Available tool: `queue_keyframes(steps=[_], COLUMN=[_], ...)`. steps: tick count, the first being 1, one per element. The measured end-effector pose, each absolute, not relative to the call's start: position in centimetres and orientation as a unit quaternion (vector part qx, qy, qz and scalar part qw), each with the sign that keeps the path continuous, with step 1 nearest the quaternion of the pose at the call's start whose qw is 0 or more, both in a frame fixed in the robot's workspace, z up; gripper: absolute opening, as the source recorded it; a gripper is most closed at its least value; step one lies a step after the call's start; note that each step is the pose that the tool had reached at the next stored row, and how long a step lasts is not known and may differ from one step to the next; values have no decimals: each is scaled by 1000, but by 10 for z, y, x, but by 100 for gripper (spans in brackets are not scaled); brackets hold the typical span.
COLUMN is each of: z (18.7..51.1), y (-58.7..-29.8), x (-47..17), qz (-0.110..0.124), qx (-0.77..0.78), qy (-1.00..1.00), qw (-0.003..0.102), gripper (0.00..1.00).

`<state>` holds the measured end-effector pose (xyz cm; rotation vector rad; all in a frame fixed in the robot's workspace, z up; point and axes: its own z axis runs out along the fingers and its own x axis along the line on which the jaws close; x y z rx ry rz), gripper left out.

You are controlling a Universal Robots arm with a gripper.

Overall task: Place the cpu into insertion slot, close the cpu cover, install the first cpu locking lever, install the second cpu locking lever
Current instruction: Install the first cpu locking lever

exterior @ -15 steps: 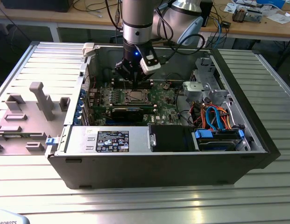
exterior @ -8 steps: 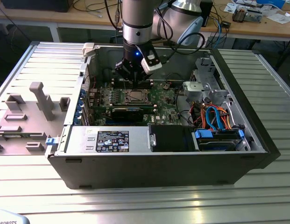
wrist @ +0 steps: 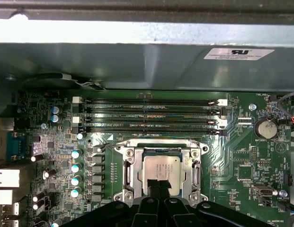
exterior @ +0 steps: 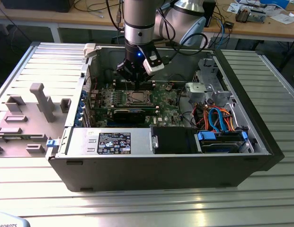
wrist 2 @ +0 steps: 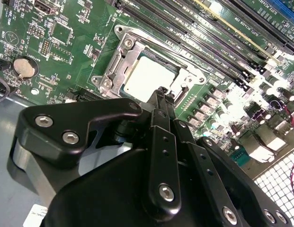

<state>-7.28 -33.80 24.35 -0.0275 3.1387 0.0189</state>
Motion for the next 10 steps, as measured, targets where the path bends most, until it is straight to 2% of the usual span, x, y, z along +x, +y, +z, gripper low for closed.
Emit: queue_keyframes(steps=[10], z=[247], y=[-338], x=[-75], qz=[6], qx=[-9], qy=[1000], qw=[2], gripper=[11])
